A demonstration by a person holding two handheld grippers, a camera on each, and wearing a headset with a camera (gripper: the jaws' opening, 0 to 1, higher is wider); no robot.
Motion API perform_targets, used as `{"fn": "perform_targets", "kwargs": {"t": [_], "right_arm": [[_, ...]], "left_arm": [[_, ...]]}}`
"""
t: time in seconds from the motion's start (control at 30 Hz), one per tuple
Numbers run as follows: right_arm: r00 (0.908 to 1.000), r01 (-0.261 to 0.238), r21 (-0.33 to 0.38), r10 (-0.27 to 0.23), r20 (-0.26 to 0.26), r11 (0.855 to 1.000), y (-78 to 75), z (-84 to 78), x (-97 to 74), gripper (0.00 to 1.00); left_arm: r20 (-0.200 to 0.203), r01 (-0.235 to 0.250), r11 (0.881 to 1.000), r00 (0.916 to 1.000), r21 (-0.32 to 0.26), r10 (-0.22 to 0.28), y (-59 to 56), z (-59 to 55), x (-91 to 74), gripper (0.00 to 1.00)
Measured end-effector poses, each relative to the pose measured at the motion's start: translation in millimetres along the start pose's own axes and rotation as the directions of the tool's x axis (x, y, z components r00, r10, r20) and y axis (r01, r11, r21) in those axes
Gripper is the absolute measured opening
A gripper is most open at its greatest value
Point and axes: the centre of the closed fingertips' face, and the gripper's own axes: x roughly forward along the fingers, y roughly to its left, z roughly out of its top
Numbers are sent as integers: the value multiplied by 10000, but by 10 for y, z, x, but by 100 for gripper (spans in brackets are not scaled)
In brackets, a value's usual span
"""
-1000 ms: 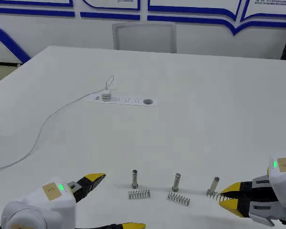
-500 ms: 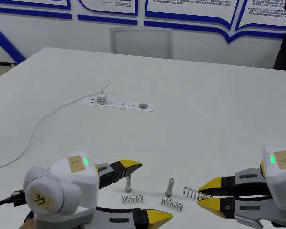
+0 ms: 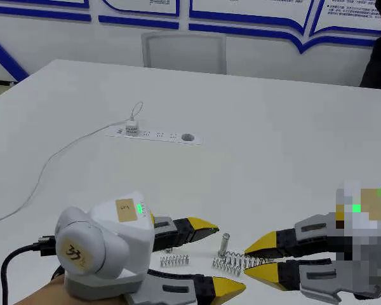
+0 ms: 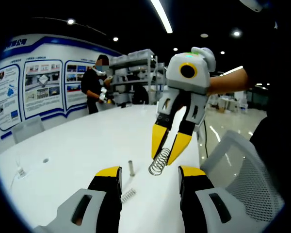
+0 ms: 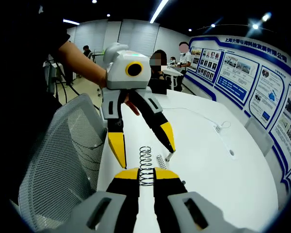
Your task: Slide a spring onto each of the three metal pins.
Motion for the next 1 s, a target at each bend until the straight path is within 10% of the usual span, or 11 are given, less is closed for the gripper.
{"fn": "perform_targets", "kwargs": {"t": [0.63, 0.9, 1.0], "right_arm": [[9997, -214, -443, 209, -122, 9988, 11, 29, -4, 10], [9999, -31, -642, 20, -164, 9979, -48, 37, -25, 10], [9999, 48, -821, -60, -146, 9966, -76, 47, -36, 10]], "left_arm": [[-46, 1271, 9909, 9919, 454, -1270, -115, 105, 24, 14], [-291, 1280, 9529, 9918, 2749, -1248, -122, 126, 40, 10], [-107, 1169, 9576, 9929, 2634, -1183, -93, 159, 47, 10]]}}
